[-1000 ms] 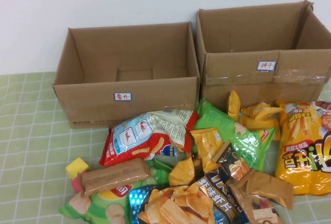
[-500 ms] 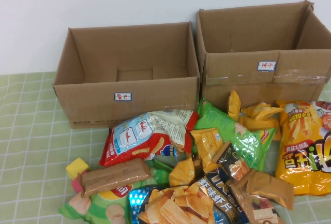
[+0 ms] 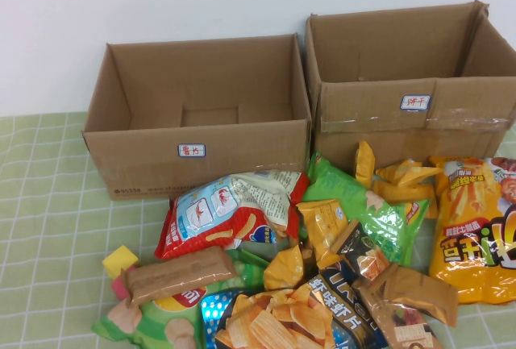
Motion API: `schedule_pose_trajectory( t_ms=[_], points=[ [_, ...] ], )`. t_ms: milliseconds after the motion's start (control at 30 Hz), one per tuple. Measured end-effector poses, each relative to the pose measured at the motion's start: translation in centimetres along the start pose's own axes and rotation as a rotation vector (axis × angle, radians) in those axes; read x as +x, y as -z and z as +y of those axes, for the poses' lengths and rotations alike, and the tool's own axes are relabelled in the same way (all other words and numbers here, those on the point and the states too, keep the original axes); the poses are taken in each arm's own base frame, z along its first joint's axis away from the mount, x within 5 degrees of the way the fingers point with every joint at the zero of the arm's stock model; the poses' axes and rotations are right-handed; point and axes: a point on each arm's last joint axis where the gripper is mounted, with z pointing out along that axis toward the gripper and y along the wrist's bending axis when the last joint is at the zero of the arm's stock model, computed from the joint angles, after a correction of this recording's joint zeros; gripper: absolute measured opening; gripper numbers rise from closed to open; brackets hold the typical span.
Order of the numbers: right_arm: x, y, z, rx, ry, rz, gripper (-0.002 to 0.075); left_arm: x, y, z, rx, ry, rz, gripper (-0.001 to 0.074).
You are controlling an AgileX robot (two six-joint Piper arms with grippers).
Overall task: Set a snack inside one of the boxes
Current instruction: Pick up the potato chip
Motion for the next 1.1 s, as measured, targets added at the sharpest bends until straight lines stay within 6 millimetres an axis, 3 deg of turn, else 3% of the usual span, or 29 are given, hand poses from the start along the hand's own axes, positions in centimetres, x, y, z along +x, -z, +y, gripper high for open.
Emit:
schedule_pose_trajectory(
  t_ms=[67,233,300,500,700,967,1033,1100],
  points=[
    [-0.7,-1.3,0.0,0.000,0.004,0.018,0.0124,0.1,0.0,0.0,-0.003,-0.005,0.009,-0.0002],
    [-3.0,-5.1,0.3,-0.015,-0.031,0.069,0.0447,0.3,0.0,0.1,-0.008,-0.018,0.023,0.0000],
    [-4.5,-7.9,0.3,-0.015,-0.041,0.102,0.0529,0.8,-0.6,0.0,-0.009,-0.023,0.027,-0.0001],
    [-6.4,-13.8,0.5,-0.018,-0.080,0.180,0.0557,3.7,-2.5,-0.4,0.003,-0.021,0.093,-0.0001],
    [-7.0,-18.8,0.6,-0.019,-0.091,0.259,0.0558,3.8,-2.7,-0.4,-0.002,-0.029,0.074,-0.0003],
    [-6.6,-21.7,0.9,-0.034,-0.104,0.361,0.0556,3.7,-2.7,-0.4,-0.004,-0.029,0.065,-0.0003],
    [-6.5,-21.9,1.0,-0.039,-0.119,0.370,0.0530,3.8,-2.8,-0.4,-0.004,-0.029,0.065,-0.0003],
    [-6.5,-22.0,1.1,-0.046,-0.133,0.381,0.0456,3.7,-2.8,-0.4,-0.004,-0.029,0.063,-0.0003]
  ],
)
